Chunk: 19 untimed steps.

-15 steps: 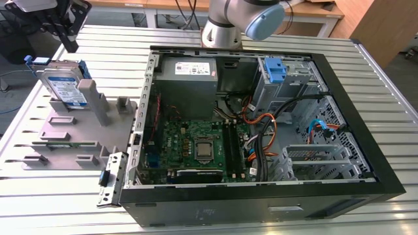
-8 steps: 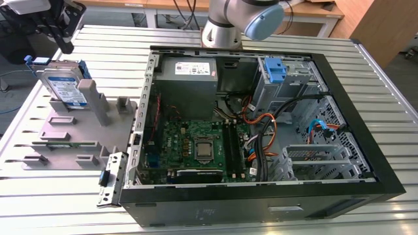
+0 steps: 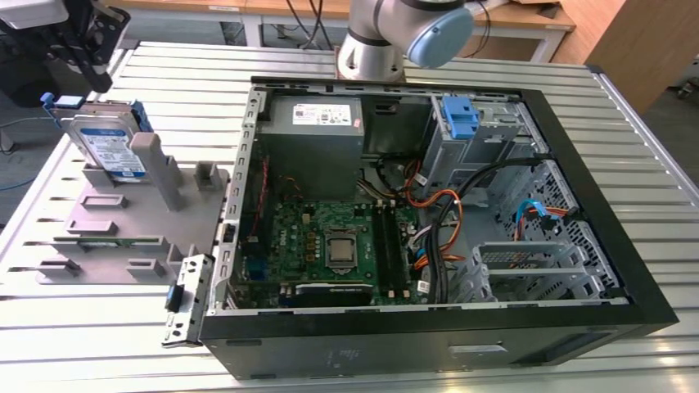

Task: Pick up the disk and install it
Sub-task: 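Reach for the disk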

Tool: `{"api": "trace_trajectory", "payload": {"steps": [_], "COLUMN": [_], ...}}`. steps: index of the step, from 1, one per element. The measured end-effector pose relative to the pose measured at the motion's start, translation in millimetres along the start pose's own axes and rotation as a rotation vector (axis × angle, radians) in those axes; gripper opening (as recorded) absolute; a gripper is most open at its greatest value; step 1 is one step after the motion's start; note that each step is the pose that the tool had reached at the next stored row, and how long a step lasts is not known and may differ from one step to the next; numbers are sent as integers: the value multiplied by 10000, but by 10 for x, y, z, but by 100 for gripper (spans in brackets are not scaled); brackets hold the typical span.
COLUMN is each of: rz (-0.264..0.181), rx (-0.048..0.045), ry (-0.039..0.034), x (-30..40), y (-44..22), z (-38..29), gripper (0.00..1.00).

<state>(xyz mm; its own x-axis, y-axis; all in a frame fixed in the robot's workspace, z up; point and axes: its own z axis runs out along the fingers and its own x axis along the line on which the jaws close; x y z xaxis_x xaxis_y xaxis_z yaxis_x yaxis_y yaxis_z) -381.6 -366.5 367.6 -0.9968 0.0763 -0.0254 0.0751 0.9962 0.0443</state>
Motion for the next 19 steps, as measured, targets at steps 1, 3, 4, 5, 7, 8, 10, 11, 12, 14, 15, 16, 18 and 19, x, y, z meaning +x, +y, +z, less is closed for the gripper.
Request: {"api": "trace_trajectory", "payload": {"steps": [1,3,4,5,7,8,10,11,12,14,15,16,18,19], "rz": [0,-1,0,-1,-1,0,-1,-1,-1,0,1,1,1,1], "rx": [0,-1,-1,0,1,1,0,0,0,-1,0,1,1,0], "ry": [-1,-2,-2,0,2,1,0,-1,-1,-1,-1,1,1,0], "x": [19,47,57,65,89,103,134,148,163,186,195,205,227,238], "y": [1,6,8,10,14,15,19,20,23,26,27,29,33,35], "z": [7,26,36,44,62,72,91,101,112,134,145,155,171,179], "gripper": [11,11,11,11,11,11,11,11,11,11,11,11,11,11]}}
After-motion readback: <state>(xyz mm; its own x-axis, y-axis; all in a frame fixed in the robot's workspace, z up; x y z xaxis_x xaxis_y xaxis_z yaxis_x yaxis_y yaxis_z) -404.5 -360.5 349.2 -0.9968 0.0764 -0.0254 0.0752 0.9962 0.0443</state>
